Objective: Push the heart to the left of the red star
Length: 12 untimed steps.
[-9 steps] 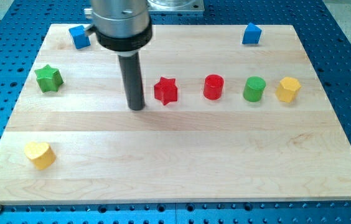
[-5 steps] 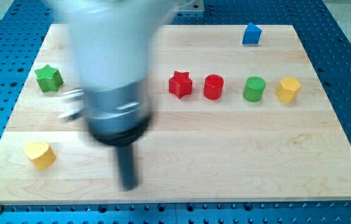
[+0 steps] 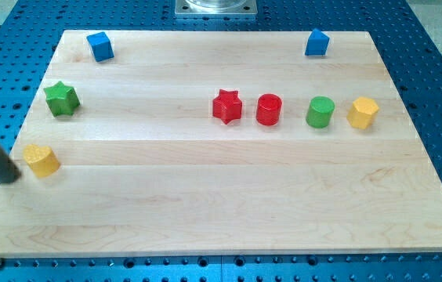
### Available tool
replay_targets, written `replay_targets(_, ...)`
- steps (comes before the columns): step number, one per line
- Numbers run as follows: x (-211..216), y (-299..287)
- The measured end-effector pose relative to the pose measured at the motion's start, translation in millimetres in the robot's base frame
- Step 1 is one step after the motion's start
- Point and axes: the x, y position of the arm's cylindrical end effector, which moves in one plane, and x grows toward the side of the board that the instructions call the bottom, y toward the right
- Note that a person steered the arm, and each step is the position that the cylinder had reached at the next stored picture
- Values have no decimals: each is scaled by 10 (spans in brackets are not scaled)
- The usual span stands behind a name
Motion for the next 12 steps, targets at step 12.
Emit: replay_targets(12, -472, 1585)
